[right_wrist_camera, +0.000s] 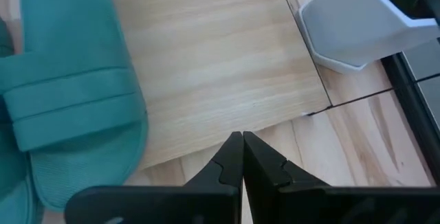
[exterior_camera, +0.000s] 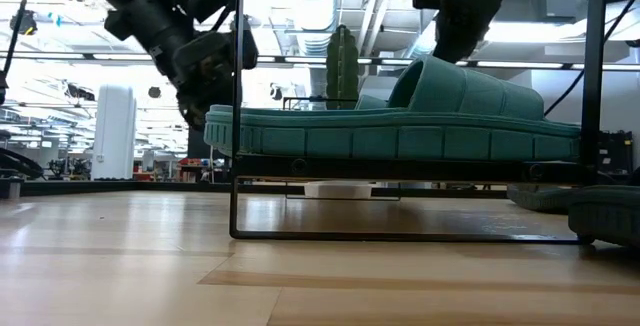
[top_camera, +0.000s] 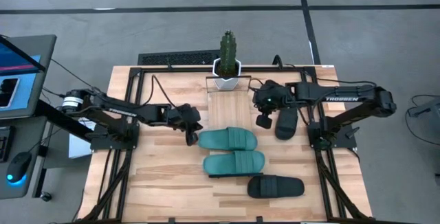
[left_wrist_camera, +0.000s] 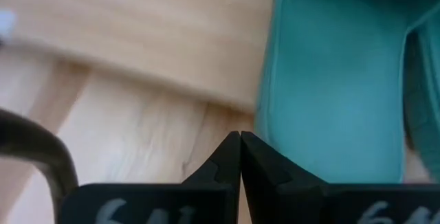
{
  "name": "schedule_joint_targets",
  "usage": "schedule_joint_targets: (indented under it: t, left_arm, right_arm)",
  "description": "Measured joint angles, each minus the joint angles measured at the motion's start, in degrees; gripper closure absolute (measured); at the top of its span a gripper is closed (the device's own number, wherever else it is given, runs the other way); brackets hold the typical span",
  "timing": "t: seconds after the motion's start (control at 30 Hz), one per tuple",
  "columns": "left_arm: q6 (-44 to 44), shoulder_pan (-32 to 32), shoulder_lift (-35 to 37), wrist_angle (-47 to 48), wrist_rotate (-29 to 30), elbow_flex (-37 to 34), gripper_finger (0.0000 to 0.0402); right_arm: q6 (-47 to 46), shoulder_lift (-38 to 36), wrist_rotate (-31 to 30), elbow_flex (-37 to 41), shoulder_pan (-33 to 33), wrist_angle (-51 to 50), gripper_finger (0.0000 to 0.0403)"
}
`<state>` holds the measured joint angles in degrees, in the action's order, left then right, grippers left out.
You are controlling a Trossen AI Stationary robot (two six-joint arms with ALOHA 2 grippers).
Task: Pick and place slides into the shelf
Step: Put the green slipper on the shelf
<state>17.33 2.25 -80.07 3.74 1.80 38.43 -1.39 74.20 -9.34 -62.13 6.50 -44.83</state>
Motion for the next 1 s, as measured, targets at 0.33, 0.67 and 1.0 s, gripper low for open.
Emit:
schedule_joint_targets:
  t: [0.33,0.67,1.0]
  left_arm:
    - [-0.67,0.61,0.02,1.53,-3.74,0.79,0.0401]
    - [0.28,-0.33,0.02,1.48,-8.04,0.79,0.0401]
    - [0.25,-1.0,0.04,-0.92,-9.08,0.77,0.0401]
  right_arm:
    - [-0.13,-1.53,0.0,0.0,-0.11,-0.16,0.0403]
    - [0.15,-1.53,0.02,0.02,-0.11,-0.16,0.0403]
    - [-0.09,-1.53,0.07,0.04,-1.27,-0.2,0.0403]
